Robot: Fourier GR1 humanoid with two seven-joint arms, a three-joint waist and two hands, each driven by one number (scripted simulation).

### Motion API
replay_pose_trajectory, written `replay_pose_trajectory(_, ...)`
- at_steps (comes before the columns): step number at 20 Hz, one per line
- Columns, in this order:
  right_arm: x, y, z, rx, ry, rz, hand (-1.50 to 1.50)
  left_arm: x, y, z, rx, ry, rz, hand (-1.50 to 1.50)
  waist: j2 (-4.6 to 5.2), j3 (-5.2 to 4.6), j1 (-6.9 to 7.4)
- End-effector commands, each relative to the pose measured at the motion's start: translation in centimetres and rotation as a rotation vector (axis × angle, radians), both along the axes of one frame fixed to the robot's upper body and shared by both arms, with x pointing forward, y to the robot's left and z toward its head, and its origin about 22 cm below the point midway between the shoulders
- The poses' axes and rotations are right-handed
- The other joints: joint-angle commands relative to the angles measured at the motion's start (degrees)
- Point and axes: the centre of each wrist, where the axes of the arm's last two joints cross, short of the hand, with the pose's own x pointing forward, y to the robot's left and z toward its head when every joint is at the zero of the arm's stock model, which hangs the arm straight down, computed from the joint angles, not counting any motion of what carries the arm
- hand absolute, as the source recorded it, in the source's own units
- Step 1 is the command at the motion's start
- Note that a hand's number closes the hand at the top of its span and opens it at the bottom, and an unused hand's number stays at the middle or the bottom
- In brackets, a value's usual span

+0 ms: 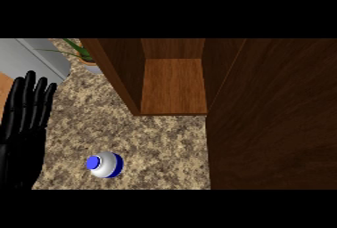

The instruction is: Pick up the bottled water, place it into the cabinet and close the cabinet

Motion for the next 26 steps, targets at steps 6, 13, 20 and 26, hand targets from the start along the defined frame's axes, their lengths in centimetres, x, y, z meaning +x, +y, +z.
replay_pose_trajectory(6,-3.6,1.7,1.3,0.091,-0.075,0.083,-1.50,-3.5,1.6,0.7,-0.001,-0.079,-0.319,-1.50,-1.03,-0.28,0.78)
replay_pose_trajectory(13,-7.9,0.9,1.7,0.162,0.229,0.174,-1.50,-7.5,1.8,0.1,-0.071,0.239,-0.304,-1.50,-0.97,-0.21,0.67)
replay_pose_trajectory(20,-9.9,2.7,1.6,0.191,0.236,0.172,-1.50,-10.3,1.2,-0.4,-0.079,0.285,-0.273,-1.50,-0.87,-0.22,0.75)
replay_pose_trajectory(26,-12.3,1.8,2.5,0.181,0.238,0.168,-1.50,-12.1,3.2,-1.6,-0.034,0.303,-0.234,-1.50,-1.02,-0.25,0.83)
